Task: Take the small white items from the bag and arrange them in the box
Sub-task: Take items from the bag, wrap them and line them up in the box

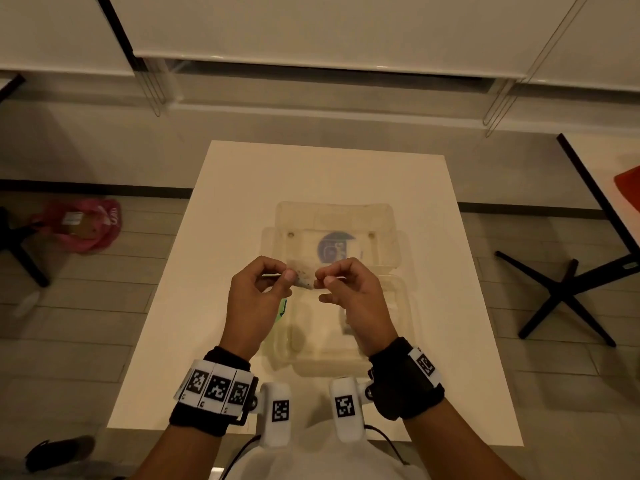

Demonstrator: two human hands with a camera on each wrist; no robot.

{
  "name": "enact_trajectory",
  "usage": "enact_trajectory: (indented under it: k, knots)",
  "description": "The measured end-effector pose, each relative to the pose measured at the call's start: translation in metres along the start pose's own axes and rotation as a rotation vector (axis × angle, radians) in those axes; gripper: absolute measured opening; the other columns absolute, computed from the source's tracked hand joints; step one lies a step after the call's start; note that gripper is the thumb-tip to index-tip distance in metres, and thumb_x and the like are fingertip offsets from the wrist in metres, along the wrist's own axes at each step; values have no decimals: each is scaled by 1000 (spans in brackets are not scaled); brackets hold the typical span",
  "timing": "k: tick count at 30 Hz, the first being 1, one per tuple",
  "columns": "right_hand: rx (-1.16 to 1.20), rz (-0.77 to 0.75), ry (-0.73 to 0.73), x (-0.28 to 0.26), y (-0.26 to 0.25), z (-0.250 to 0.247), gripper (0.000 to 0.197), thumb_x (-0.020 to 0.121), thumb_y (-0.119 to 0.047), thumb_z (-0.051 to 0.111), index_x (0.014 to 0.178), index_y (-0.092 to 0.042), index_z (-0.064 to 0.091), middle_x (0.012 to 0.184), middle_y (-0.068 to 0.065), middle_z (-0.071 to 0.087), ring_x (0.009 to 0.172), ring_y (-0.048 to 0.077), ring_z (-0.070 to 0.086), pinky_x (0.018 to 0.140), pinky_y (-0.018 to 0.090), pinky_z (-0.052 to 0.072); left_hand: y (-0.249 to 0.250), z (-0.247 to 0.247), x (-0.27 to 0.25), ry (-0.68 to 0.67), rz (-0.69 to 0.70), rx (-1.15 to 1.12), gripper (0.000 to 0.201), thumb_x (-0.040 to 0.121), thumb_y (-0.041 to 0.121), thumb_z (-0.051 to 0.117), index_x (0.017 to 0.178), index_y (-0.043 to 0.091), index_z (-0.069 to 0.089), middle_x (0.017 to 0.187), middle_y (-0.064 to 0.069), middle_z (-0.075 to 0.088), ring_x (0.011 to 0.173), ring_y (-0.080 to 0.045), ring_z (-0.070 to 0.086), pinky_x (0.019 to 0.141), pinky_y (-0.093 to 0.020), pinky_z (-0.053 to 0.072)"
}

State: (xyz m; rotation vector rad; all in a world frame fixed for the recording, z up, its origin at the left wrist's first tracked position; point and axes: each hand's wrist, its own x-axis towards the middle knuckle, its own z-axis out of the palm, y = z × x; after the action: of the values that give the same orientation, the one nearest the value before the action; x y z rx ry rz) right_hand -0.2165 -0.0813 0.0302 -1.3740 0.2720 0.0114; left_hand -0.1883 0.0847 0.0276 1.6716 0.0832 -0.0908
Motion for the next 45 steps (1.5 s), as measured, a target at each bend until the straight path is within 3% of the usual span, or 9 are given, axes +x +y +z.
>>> enact_trajectory:
  k: [5, 8, 12, 18, 27, 30, 34, 42, 45]
  knots:
    - [-61, -3, -37, -4, 4, 2, 11, 92, 2, 60, 96, -4, 68, 103, 15, 70, 96, 25, 70, 78, 35, 58, 4, 6, -2, 33, -24, -60, 5, 94, 7, 66, 92, 4, 63, 94, -9, 72, 84, -16, 70, 71, -25, 57]
    - [-57, -9, -38, -4, 3, 3, 12, 91, 0, 64, 95, -10, 69, 102, 12, 70, 95, 26, 69, 76, 33, 58, 5, 7, -2, 26, -36, -62, 6, 95, 8, 66, 94, 3, 63, 98, -11, 72, 84, -18, 71, 75, -32, 59]
    - [-67, -43, -17, -3, 1, 1, 11, 89, 0, 67, 97, -6, 70, 101, 4, 72, 86, 14, 66, 75, 29, 55, 4, 7, -3, 30, -40, -53, 5, 95, 8, 65, 94, 4, 63, 97, -10, 72, 83, -17, 70, 75, -33, 59]
    - [-117, -51, 1, -4, 5, 2, 8, 86, -4, 72, 94, -7, 73, 99, 3, 73, 90, 12, 68, 85, 36, 56, 5, 7, -3, 78, -28, -36, 5, 94, 9, 67, 93, 5, 64, 92, -7, 73, 85, -23, 71, 73, -29, 59]
    - [-2, -3, 26, 0, 3, 1, 18, 85, -8, 75, 103, -8, 75, 101, 4, 75, 86, 7, 68, 75, 21, 51, 10, 10, -6, 86, 4, 25, 7, 92, 14, 70, 89, 13, 64, 86, -2, 75, 84, -29, 71, 76, -52, 57]
    - [6, -8, 34, 1, 4, 2, 15, 82, -8, 77, 95, -1, 74, 88, 2, 73, 80, 7, 66, 73, 19, 51, 10, 10, -6, 71, 15, 25, 6, 92, 12, 70, 90, 10, 64, 87, -3, 74, 84, -27, 70, 78, -45, 58]
    - [27, 16, 70, 4, 1, 3, 21, 80, -11, 80, 97, -1, 73, 92, 10, 75, 84, 13, 70, 73, 17, 52, 11, 11, -8, 16, 48, 46, 10, 92, 10, 69, 87, 17, 63, 88, -5, 73, 77, -13, 68, 75, -30, 54]
    - [-19, -9, 80, 5, -1, 6, 12, 88, -10, 71, 92, 2, 71, 80, 2, 71, 73, 4, 64, 71, 17, 49, 12, 12, -9, -6, 49, 29, 8, 92, 12, 70, 88, 17, 66, 83, 3, 70, 74, -8, 66, 74, -30, 54]
    - [-62, -11, 68, 5, 0, 5, 11, 89, -11, 71, 91, -1, 71, 84, 7, 70, 81, 12, 63, 77, 24, 50, 12, 12, -8, -7, 47, 46, 6, 92, 16, 70, 88, 18, 67, 81, 7, 71, 73, -6, 66, 73, -27, 52]
